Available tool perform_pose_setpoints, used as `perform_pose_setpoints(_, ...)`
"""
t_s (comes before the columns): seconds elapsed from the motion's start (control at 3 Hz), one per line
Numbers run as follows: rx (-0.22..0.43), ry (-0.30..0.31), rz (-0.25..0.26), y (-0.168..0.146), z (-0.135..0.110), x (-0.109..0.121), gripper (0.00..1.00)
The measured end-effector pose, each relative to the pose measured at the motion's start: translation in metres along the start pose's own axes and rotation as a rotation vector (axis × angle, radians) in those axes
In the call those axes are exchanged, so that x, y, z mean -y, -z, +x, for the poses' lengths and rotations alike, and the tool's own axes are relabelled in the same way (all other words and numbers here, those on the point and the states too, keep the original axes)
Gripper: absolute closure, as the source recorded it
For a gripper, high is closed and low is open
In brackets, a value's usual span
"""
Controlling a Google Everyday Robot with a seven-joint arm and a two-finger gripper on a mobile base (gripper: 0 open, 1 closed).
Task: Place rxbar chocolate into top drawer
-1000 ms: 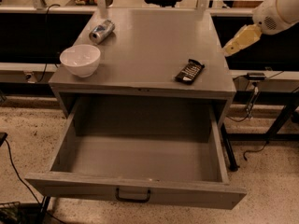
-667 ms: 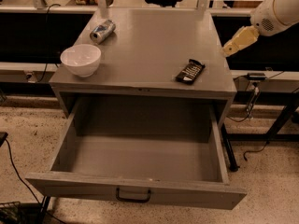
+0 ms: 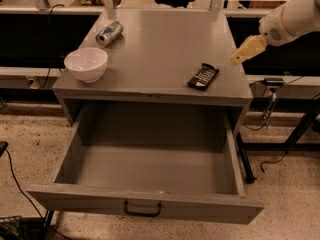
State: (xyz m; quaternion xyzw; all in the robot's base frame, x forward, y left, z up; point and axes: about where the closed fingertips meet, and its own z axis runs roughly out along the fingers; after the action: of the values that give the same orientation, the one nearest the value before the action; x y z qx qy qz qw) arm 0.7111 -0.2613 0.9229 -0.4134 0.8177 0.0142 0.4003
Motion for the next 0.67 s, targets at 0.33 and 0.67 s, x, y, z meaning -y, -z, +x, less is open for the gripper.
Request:
perform_pose_setpoints(0.33,0.055,-0.035,-0.027,-0.033,0.005,-0.014,0.0)
perform_pose_setpoints(0.67,0.109,-0.057,-0.081,-0.057,0.004,-0.031,0.0)
